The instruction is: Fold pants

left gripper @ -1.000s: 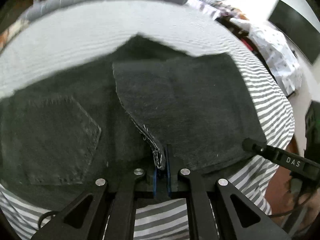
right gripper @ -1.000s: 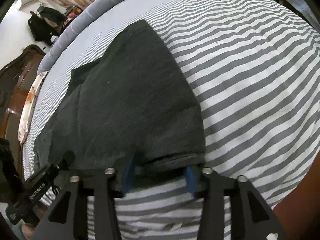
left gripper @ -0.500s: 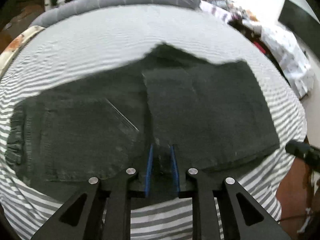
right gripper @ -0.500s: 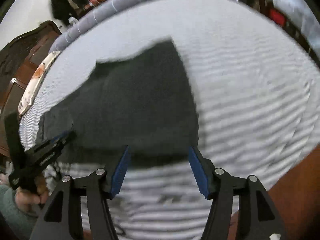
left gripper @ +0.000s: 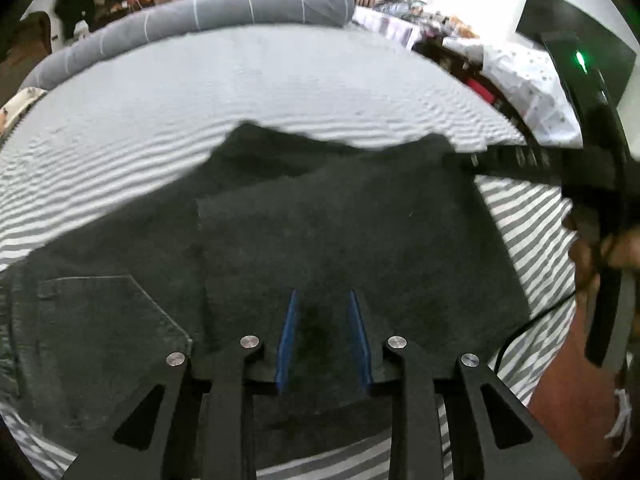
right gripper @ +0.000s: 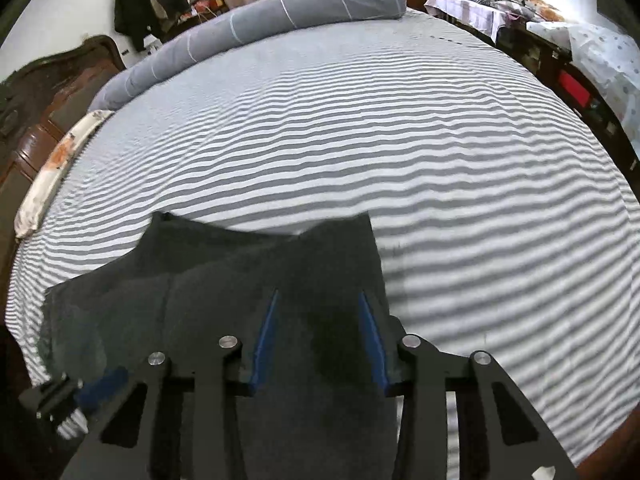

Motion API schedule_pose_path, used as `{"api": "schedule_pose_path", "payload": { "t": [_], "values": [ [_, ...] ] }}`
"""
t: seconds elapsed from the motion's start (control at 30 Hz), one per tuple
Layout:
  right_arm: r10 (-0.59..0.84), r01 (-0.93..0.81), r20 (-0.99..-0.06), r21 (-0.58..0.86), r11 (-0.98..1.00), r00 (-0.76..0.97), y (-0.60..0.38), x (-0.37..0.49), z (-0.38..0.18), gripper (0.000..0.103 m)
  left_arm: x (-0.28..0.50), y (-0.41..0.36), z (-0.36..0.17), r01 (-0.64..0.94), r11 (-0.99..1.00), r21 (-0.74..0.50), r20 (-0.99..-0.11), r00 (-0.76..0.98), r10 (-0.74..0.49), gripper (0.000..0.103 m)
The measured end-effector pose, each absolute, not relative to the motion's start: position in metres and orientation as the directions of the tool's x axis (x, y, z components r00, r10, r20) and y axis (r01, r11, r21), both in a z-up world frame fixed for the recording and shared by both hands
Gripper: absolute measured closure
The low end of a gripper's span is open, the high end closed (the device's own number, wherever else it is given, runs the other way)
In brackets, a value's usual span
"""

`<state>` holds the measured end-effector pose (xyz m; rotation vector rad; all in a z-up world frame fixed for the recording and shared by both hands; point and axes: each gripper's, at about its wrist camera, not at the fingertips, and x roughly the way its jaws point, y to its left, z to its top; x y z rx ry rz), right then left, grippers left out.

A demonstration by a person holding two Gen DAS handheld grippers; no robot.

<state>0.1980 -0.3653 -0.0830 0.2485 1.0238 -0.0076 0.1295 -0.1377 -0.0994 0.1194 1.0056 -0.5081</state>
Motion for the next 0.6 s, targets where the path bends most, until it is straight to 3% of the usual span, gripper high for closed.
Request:
{"api": "schedule_pose_path", "payload": {
  "t": [0.3, 0.6],
  "values": [
    [0.085, 0.133, -0.883, 0.163, 0.978, 0.461, -0.369, 0.23, -0.114, 0.067, 0.145, -0.141, -0.116, 0.464, 0.878, -0.119, -0.846, 0.416, -0.335, 0.075],
    [0.088, 0.094, -0.895, 0.143, 0.985, 0.438, -0.351, 0.161, -0.1, 0.066, 0.116, -0.129, -0.111, 0.499, 0.863, -0.084, -0.851, 0.415, -0.323, 0.071]
  ]
}}
